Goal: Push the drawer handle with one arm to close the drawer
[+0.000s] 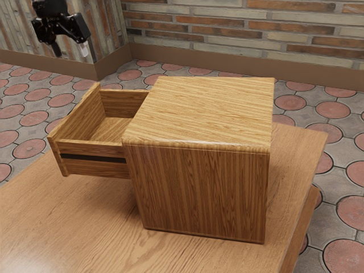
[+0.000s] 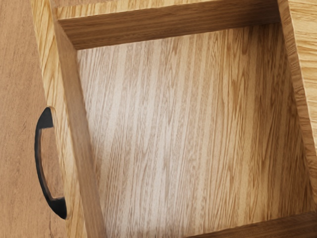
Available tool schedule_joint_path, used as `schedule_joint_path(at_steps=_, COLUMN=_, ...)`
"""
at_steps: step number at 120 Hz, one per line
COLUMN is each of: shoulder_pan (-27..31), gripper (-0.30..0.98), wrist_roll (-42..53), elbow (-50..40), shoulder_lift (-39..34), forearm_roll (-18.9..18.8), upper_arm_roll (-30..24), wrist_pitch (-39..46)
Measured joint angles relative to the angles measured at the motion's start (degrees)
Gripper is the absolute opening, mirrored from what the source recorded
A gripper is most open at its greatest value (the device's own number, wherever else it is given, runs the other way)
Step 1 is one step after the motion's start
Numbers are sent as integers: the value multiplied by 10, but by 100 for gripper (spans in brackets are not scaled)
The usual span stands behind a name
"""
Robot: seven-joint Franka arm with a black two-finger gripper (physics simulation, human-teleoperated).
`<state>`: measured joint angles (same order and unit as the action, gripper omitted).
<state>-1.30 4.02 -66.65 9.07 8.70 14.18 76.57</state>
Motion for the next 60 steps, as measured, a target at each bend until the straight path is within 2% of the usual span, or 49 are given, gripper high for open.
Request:
schedule_joint_path(at_steps=13, shoulder_pan=-5, gripper=69, wrist_roll=-9, elbow=-58, shoulder_lift=-12, forearm_roll=2, upper_arm_roll=1, wrist_pitch=8)
schedule_joint_path(at_steps=21, shoulder_pan=-17, gripper=68, wrist_roll=-2, elbow=-130, shoulder_lift=-56, forearm_roll=-10, upper_arm_roll=26, wrist_pitch=15)
schedule_joint_path(at_steps=25, shoulder_pan=-21, gripper=68, wrist_roll=5, elbow=-192, shoulder_lift=-105, forearm_roll=-28, upper_arm_roll=35, wrist_pitch=28)
schedule_joint_path(at_steps=29, shoulder_pan=-32, gripper=68, wrist_roll=14, elbow=-273, shoulder_lift=-179, forearm_roll=-59, upper_arm_roll=48, wrist_pitch=47)
schedule_joint_path(at_steps=32, shoulder_pan=-57, gripper=68, wrist_roll=22, elbow=-312, shoulder_lift=-221, forearm_roll=-84, upper_arm_roll=84, wrist_pitch=59)
schedule_joint_path(at_steps=39, shoulder_pan=-233, gripper=68, wrist_roll=43, elbow=-365, shoulder_lift=-335, forearm_roll=-174, upper_arm_roll=245, wrist_pitch=81)
schedule_joint_path(at_steps=44, shoulder_pan=-320, gripper=67, wrist_roll=65, elbow=-387, shoulder_lift=-410, forearm_roll=-241, upper_arm_roll=326, wrist_pitch=95)
schedule_joint_path(at_steps=52, shoulder_pan=-405, gripper=65, wrist_roll=109, elbow=-399, shoulder_lift=-466, forearm_roll=-334, upper_arm_roll=406, wrist_pitch=112)
schedule_joint_path(at_steps=60, shoulder_pan=-500, gripper=63, wrist_roll=157, elbow=-397, shoulder_lift=-507, forearm_roll=-411, upper_arm_roll=492, wrist_pitch=140)
